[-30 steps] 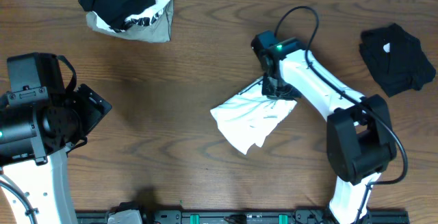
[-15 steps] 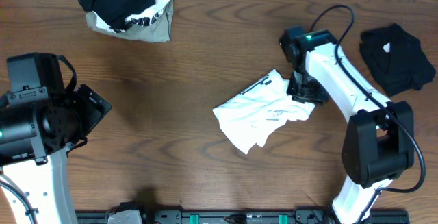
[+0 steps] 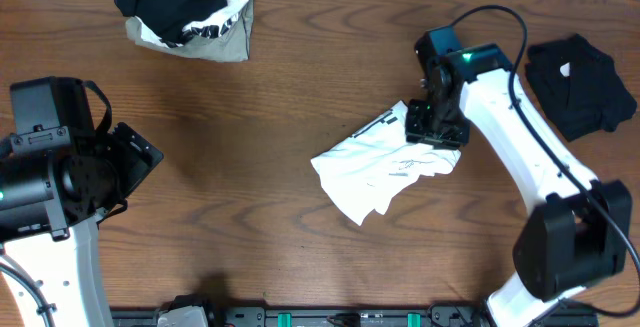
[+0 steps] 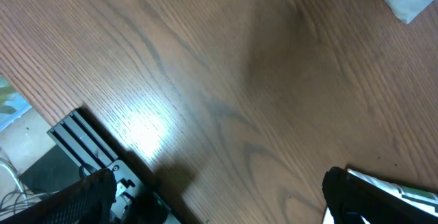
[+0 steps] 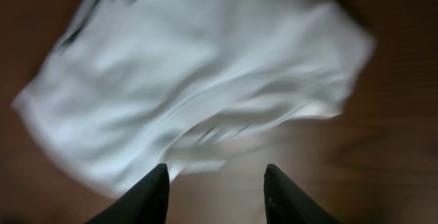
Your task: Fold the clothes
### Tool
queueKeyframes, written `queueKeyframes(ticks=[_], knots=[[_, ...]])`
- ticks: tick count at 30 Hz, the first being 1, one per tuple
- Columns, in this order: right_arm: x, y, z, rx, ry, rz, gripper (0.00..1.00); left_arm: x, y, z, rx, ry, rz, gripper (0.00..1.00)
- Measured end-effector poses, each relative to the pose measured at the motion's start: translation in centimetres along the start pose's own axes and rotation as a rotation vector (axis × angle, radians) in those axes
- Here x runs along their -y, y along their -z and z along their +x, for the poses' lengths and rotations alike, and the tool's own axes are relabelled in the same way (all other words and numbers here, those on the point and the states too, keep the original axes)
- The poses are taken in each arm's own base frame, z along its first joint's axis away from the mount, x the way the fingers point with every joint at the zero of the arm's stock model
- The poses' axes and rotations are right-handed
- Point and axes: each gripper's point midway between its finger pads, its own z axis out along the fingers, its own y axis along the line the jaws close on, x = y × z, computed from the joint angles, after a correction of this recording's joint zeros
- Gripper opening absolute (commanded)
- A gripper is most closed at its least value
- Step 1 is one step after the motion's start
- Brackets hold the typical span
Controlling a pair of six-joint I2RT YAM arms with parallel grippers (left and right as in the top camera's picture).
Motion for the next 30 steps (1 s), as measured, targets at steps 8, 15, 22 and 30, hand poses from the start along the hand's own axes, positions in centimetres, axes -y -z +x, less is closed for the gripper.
queueKeyframes(ticks=[8, 15, 22, 30], knots=[[-6.1, -2.5, 3.8, -0.026, 0.094, -0.081, 0.43, -0.1, 0.0, 0.1, -0.004, 0.000, -0.003, 0.98], [-4.9, -4.8, 5.6, -0.058, -0.059, 0.004, 0.38, -0.2, 0.0, 0.2, -0.009, -0.017, -0.007, 0.98], [-4.8, -5.8, 6.6, -0.069, -0.138, 0.025, 0.38, -0.2, 0.0, 0.2, -0.008, -0.020, -0.006, 0.98], [-5.8, -9.1, 7.2, -0.033, -0.208, -0.017, 0.40, -0.2, 0.0, 0.2, -0.008, -0.020, -0.006, 0.98]])
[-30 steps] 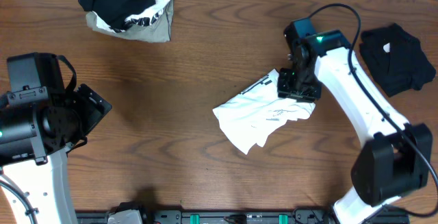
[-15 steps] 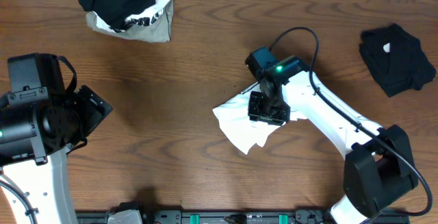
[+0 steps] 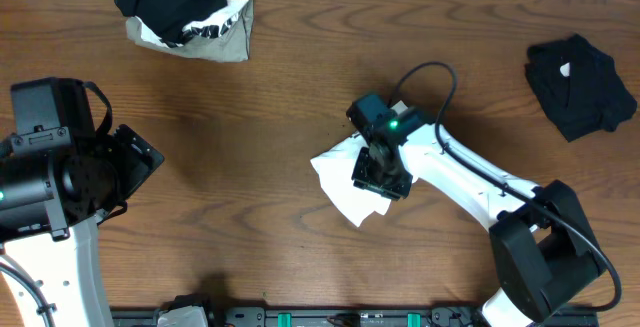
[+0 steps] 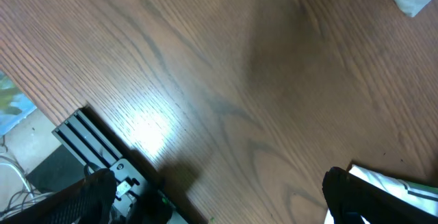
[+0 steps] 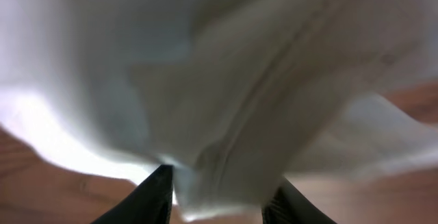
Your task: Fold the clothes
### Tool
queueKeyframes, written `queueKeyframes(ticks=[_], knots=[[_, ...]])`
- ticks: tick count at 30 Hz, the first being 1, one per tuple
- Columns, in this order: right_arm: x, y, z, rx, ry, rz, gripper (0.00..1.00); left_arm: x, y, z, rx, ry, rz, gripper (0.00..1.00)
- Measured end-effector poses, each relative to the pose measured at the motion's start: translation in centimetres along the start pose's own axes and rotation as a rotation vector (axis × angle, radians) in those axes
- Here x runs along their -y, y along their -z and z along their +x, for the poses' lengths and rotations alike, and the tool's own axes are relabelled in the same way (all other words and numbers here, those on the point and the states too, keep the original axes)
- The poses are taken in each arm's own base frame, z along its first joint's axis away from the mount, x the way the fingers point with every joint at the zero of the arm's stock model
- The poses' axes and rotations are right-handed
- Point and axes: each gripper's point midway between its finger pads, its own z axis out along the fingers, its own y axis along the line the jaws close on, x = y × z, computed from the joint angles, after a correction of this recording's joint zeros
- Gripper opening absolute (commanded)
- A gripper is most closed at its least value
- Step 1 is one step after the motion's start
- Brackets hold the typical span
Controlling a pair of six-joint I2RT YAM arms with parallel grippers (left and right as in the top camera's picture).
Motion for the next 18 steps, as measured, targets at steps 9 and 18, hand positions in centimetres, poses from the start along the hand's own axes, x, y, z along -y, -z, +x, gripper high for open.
queueKeyframes(ticks=[9, 18], knots=[[1.3, -2.7, 1.2, -0.038, -0.044, -0.010, 0.41, 0.0, 0.0, 0.0, 0.000, 0.000, 0.000, 0.98], [5.1, -2.4, 1.4, -0.091, 0.001, 0.106, 0.41, 0.0, 0.0, 0.0, 0.000, 0.000, 0.000, 0.98]])
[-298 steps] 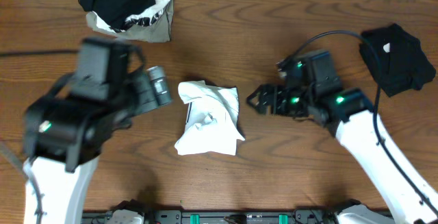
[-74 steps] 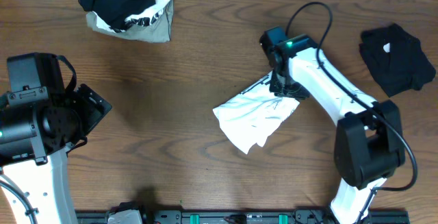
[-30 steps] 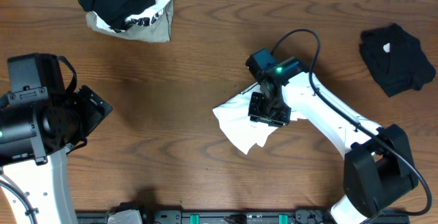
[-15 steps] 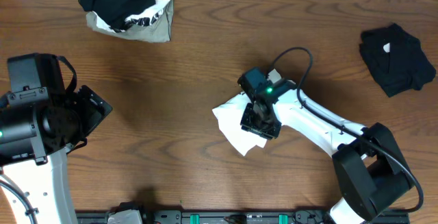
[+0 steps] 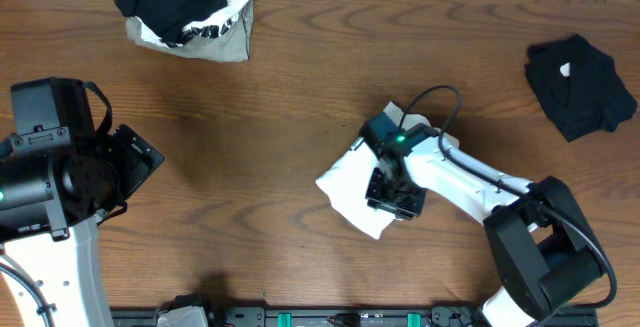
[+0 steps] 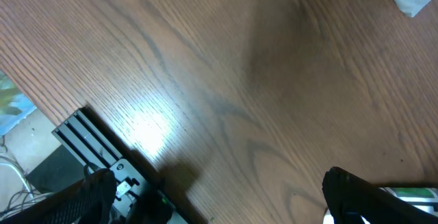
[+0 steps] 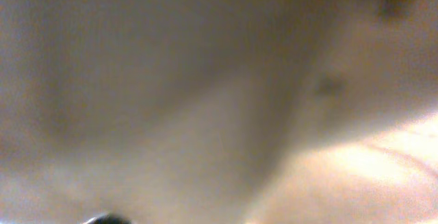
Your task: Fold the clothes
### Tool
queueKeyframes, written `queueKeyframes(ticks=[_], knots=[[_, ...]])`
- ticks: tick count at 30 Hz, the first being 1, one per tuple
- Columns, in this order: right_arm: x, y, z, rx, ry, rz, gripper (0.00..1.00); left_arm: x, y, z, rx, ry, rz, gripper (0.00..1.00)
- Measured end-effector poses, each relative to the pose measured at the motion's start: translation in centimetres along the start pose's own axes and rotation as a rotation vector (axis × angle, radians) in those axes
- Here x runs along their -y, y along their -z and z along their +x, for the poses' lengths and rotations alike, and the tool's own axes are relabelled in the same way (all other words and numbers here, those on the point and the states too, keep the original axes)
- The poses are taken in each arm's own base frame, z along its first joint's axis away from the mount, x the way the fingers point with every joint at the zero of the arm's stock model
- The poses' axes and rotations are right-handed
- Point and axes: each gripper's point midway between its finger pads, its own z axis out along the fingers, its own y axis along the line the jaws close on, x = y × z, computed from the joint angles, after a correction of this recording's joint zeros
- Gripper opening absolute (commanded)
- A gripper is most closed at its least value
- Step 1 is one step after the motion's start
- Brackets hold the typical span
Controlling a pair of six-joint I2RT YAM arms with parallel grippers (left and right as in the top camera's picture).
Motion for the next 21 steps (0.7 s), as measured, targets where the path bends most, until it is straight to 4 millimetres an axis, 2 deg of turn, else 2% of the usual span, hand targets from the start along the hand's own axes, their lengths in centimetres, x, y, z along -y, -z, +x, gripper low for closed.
queueKeyframes(ticks=[4, 8, 10, 13, 16, 21], knots=[[2.4, 0.4, -1.8, -0.007, -0.004, 0.022, 0.43, 0.0, 0.0, 0.0, 0.000, 0.000, 0.000, 0.98], [5.2, 0.9, -3.8, -0.010, -0.015, 0.042, 0.51, 0.0, 0.0, 0.0, 0.000, 0.000, 0.000, 0.98], [6.6, 1.1, -4.5, -0.017, -0.006, 0.049, 0.59, 0.0, 0.0, 0.0, 0.000, 0.000, 0.000, 0.98], [8.1, 2.2, -5.1, -0.033, 0.013, 0.070, 0.61, 0.1, 0.0, -0.1, 0.004, 0.001, 0.003, 0.98], [8.3, 3.9, -6.6, -0.007, 0.058, 0.063, 0.62, 0.1, 0.0, -0.2, 0.007, 0.001, 0.005, 0.98], [7.1, 8.3, -9.2, 0.080, 0.147, 0.051, 0.62, 0.1, 0.0, -0.2, 0.006, 0.001, 0.005, 0.98]])
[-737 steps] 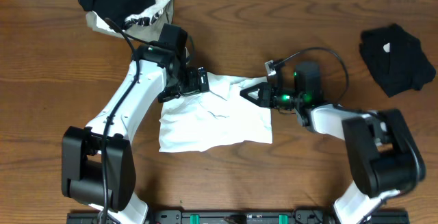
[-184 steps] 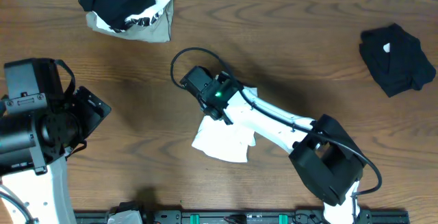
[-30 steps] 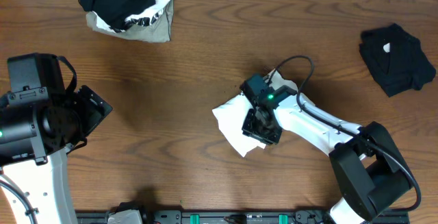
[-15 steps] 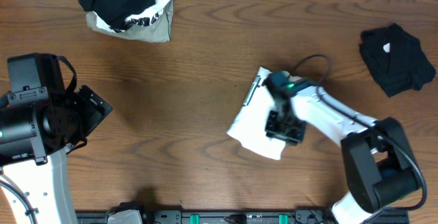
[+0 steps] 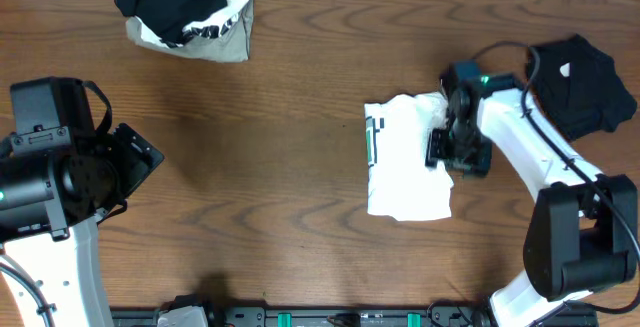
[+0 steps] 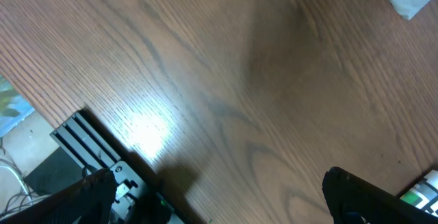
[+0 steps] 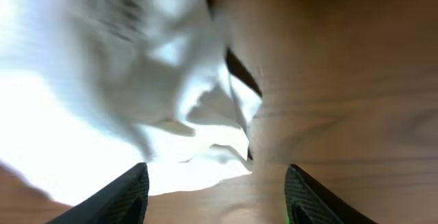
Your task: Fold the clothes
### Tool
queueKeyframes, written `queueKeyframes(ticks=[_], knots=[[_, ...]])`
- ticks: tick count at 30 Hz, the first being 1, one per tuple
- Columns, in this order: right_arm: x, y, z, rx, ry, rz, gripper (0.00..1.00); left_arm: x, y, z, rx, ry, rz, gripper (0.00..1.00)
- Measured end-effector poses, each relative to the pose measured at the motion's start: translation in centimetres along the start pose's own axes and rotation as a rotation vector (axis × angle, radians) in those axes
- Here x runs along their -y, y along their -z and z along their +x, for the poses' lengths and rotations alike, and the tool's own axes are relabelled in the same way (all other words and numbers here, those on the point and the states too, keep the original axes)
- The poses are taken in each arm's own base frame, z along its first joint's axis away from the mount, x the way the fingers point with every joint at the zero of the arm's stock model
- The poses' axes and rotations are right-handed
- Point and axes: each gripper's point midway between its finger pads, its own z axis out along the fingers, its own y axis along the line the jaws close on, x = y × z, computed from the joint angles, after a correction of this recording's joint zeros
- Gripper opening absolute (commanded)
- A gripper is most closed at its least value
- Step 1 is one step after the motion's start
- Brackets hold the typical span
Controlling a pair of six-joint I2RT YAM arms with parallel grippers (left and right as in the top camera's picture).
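A white garment (image 5: 405, 157) lies on the wooden table (image 5: 280, 117) right of centre, as a rough upright rectangle with dark print along its left edge. My right gripper (image 5: 455, 152) sits at its right edge, low over the wood. In the right wrist view the right gripper (image 7: 215, 176) is open with nothing between its fingers, and the blurred white garment (image 7: 102, 94) fills the space ahead and to the left. My left gripper (image 6: 219, 200) hangs open above bare wood at the far left, well away from the cloth.
A folded black garment (image 5: 582, 82) lies at the right edge behind my right arm. A heap of black and white clothes (image 5: 185, 7) sits at the back left. A dark rail (image 5: 330, 317) runs along the table's front edge.
My right gripper was down on the middle of the crumpled white garment; now it is open at its right edge. The garment has shifted right and lies as a flatter rectangle. The left arm is unmoved.
The white garment first lay spread and crumpled with my right gripper at its upper right edge. The gripper then stood at its left side with cloth bunched, then on its middle. Now the garment is a compact rectangle further right, and the gripper is open beside it.
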Motion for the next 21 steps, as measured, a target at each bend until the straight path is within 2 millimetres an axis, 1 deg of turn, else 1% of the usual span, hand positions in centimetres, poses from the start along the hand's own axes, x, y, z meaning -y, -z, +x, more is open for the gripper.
queueKeyframes(ticks=[3, 6, 9, 11, 14, 16, 18, 21], knots=[[-0.2, 1.7, -1.6, 0.060, 0.016, -0.001, 0.61, 0.0, 0.0, 0.0, 0.000, 0.000, -0.001, 0.98], [-0.3, 2.4, -2.7, 0.100, 0.018, -0.017, 0.58, 0.0, 0.0, 0.0, 0.000, 0.000, 0.000, 0.98], [0.4, 2.4, -3.1, 0.103, 0.003, -0.018, 0.45, 0.0, 0.0, 0.0, 0.000, 0.000, 0.000, 0.98], [1.2, 2.4, -3.5, 0.107, -0.026, -0.022, 0.40, 0.0, 0.0, 0.0, 0.000, 0.000, -0.001, 0.98], [2.7, 2.5, -4.5, 0.122, -0.083, -0.048, 0.40, 0.0, 0.0, 0.0, 0.000, -0.001, 0.000, 0.98], [3.1, 2.5, -4.7, 0.120, -0.106, -0.069, 0.39, 0.0, 0.0, 0.0, 0.000, -0.001, 0.000, 0.98], [3.0, 2.5, -4.9, 0.120, -0.108, -0.098, 0.40, 0.0, 0.0, 0.0, 0.000, -0.001, 0.000, 0.98], [1.8, 2.1, -5.0, 0.123, -0.077, -0.150, 0.41, 0.0, 0.0, 0.0, 0.000, -0.001, 0.000, 0.98]])
